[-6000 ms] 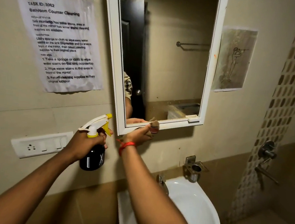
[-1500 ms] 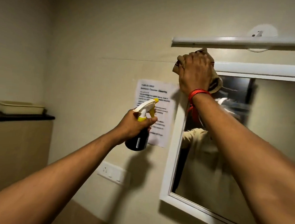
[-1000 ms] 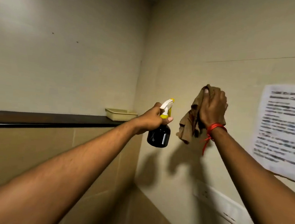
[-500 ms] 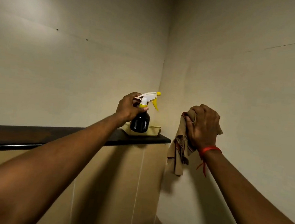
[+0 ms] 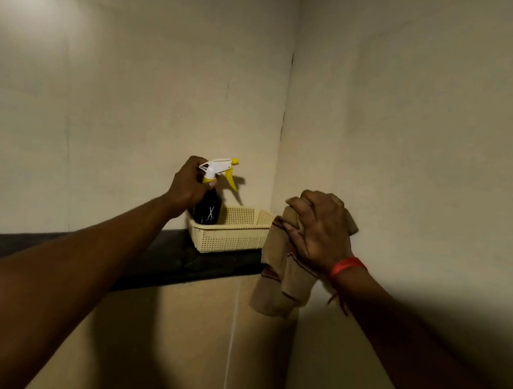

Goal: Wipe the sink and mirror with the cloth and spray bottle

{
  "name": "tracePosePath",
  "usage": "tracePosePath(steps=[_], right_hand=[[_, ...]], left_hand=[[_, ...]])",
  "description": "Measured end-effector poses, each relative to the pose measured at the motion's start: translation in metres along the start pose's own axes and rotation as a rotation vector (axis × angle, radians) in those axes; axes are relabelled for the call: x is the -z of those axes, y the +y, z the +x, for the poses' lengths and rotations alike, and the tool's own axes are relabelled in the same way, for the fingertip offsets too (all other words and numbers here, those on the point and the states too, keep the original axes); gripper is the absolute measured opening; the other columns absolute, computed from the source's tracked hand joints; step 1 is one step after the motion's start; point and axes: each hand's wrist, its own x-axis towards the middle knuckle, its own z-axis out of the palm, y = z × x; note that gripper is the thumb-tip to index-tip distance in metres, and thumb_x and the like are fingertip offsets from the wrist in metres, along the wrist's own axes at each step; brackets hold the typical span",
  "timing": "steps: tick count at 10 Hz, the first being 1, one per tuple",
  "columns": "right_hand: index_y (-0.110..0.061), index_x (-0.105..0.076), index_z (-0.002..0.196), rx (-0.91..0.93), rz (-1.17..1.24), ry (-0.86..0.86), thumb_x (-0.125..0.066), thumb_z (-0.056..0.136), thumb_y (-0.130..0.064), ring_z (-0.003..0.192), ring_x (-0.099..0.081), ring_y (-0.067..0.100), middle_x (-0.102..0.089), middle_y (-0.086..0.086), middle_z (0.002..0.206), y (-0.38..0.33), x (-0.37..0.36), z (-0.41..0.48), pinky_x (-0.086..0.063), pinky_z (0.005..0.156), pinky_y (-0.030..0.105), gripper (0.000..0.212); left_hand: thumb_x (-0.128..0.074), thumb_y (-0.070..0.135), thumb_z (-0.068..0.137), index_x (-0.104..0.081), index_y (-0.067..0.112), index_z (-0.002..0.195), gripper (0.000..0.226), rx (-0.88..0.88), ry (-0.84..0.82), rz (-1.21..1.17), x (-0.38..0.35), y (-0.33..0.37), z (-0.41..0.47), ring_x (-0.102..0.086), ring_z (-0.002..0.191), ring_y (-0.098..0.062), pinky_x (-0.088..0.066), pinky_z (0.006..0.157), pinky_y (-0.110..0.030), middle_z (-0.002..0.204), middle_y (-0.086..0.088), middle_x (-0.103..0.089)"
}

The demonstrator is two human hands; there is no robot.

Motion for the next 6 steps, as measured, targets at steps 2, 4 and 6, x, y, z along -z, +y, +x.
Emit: tracePosePath(steps=[2,4,6], right_hand=[[-0.009,-0.063,0.129,0.110,0.005,-0.191,-0.051,0.097,-0.046,0.111,-0.060,0.034,-0.063,0.018,0.123,0.007,-0.042,0.043,-0.045,0.099,0.045,0.050],[-0.011,-0.049,0.147,0.329,0.013,-0.511,-0.045,0.096,-0.064,0.124,-0.056,0.030,-0.053,0.016,0.143,0.005,-0.083,0.095,-0.050,0.102,0.040,0.074],[-0.012,-0.058,0.134,0.169,-0.073,-0.323,-0.050,0.099,-0.055,0.105,-0.064,0.031,-0.061,0.012,0.133,0.001,-0.062,0.095,-0.050,0.085,0.041,0.056]], left_hand=[[-0.079,0.011,0.083,-0.058,0.016,0.116,0.039,0.055,-0.045,0.047,-0.003,-0.019,0.005,-0.069,0.108,-0.036,-0.055,0.097,-0.052,0.115,-0.016,-0.072],[-0.081,0.019,0.082,-0.056,0.014,0.132,0.055,0.021,0.038,0.079,-0.014,-0.029,0.000,-0.062,0.108,-0.022,-0.046,0.089,-0.030,0.122,-0.004,-0.066],[-0.068,0.038,0.092,-0.044,0.009,0.149,0.068,-0.248,0.253,0.344,-0.006,-0.019,-0.026,-0.051,0.138,-0.029,-0.041,0.112,-0.043,0.150,-0.011,-0.053]])
